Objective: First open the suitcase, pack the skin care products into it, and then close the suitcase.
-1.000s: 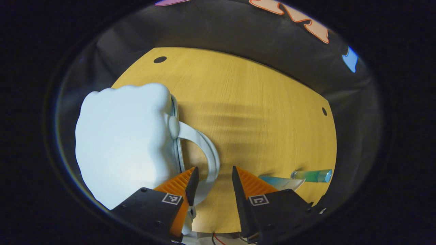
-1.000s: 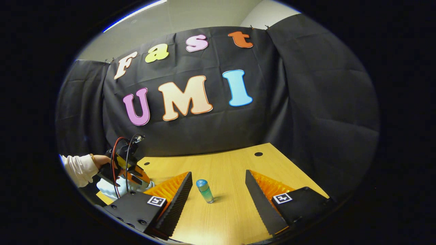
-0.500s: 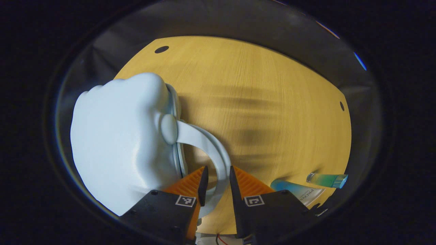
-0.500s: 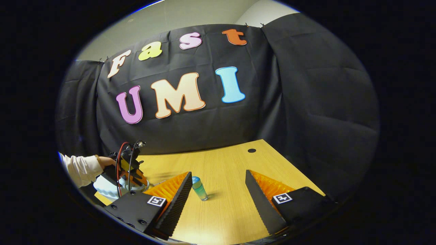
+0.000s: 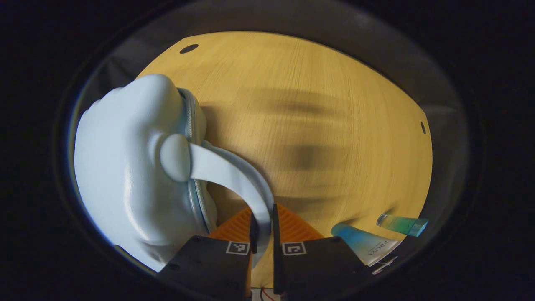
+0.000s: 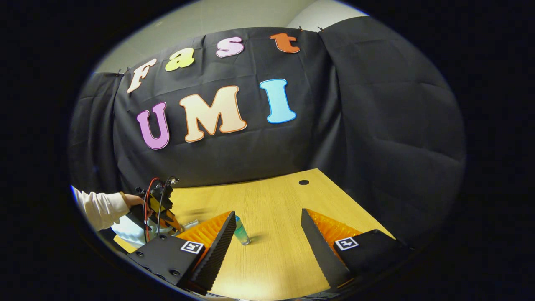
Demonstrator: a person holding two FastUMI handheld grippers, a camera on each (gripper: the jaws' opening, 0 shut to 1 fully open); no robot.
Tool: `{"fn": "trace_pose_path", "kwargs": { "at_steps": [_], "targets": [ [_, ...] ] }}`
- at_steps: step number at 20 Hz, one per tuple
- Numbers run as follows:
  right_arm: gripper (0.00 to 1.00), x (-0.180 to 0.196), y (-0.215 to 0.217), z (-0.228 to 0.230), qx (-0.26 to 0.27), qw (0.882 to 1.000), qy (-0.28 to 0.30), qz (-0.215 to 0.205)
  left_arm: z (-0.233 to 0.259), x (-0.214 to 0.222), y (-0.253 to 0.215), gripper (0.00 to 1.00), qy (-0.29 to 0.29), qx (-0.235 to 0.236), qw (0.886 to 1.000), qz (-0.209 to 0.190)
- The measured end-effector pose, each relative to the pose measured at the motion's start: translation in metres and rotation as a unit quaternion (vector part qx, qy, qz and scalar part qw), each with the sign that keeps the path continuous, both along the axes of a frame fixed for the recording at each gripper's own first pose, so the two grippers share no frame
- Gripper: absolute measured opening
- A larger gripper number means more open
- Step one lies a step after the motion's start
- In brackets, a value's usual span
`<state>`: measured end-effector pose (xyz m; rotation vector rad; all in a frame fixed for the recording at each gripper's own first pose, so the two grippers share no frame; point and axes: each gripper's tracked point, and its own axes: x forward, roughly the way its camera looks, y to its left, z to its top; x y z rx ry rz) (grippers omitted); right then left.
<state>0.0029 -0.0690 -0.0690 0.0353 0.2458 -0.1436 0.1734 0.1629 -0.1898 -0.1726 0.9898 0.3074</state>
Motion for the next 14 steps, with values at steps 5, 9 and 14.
{"fn": "trace_pose_path", "kwargs": {
  "at_steps": [5,9,14],
  "targets": [
    [0.98,0.0,0.001,0.002,-0.001,1.0,0.0,0.008,0.008,0.003,-0.005,0.03,-0.029,-0.021,0.999,-0.004],
    [0.95,0.0,0.003,0.002,-0.002,1.0,-0.001,0.016,0.029,-0.001,-0.012,0.05,-0.063,-0.036,0.997,-0.013],
    [0.98,0.0,0.006,0.004,0.0,1.0,-0.007,0.031,0.069,-0.018,-0.019,0.05,-0.098,-0.041,0.994,-0.037]
  ]
}}
